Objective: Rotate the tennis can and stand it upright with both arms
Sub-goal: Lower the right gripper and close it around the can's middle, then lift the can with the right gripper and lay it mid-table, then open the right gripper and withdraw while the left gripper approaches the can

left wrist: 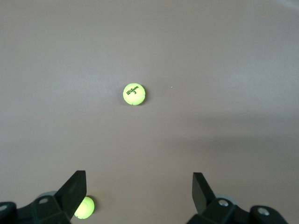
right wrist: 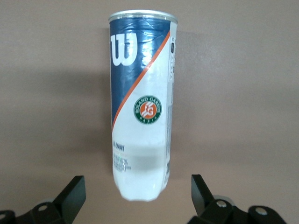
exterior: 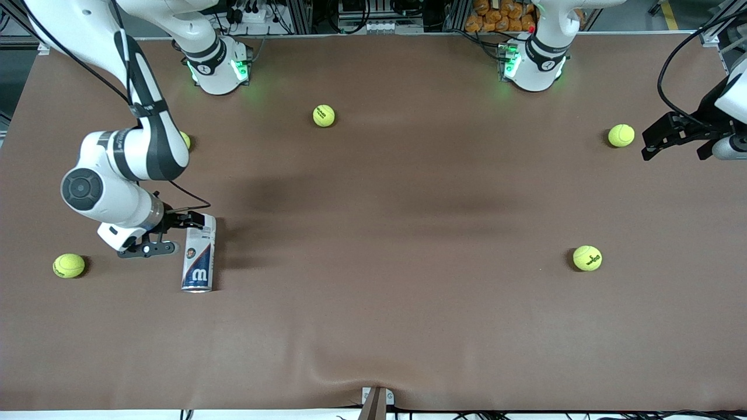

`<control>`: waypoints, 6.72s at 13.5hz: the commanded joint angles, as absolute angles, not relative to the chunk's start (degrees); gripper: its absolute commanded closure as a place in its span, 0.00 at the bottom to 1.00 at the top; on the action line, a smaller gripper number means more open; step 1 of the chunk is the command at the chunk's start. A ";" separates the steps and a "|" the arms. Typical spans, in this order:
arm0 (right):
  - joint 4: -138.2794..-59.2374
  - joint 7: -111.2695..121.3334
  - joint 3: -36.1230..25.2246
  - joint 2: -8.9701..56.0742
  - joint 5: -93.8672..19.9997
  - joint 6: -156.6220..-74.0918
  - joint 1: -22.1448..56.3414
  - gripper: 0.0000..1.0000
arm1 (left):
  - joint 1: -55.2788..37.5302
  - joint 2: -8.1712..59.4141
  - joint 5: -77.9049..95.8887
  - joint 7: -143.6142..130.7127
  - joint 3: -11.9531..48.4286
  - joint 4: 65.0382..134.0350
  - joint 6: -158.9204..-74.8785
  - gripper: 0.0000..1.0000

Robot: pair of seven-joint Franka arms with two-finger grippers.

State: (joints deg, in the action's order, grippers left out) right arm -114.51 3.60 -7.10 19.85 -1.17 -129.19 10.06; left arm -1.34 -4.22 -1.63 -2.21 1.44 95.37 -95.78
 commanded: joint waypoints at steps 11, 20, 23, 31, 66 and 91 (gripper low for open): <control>-117.33 2.72 -7.38 26.36 -1.67 -141.41 11.34 0.00 | -0.70 -3.60 -0.88 -2.81 1.67 94.22 -94.66 0.00; -117.25 2.72 -7.38 28.91 -1.67 -144.75 11.07 0.00 | -0.70 -3.60 -0.79 -2.81 1.67 94.31 -94.75 0.00; -117.25 2.72 -7.38 29.27 -1.67 -145.46 11.07 0.00 | -0.70 -3.60 -0.79 -2.81 1.67 94.31 -94.66 0.00; -117.07 2.64 -7.30 29.09 -1.67 -144.58 11.51 0.17 | -0.62 -3.60 -0.79 -2.81 1.58 94.31 -94.66 0.00; -88.86 46.41 -5.45 40.86 -0.79 -131.03 50.01 0.14 | -1.49 4.22 -1.58 -1.41 1.93 92.81 -94.31 0.00; -66.54 45.62 -8.09 23.55 0.35 -88.33 20.34 0.00 | -3.51 22.58 42.96 9.23 2.81 94.92 -94.13 0.00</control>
State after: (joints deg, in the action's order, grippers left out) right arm -70.46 45.91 -8.98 22.51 0.39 -90.27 26.66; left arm -3.15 22.16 40.13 8.07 2.76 94.21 -94.96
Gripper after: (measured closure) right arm 0.000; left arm 0.000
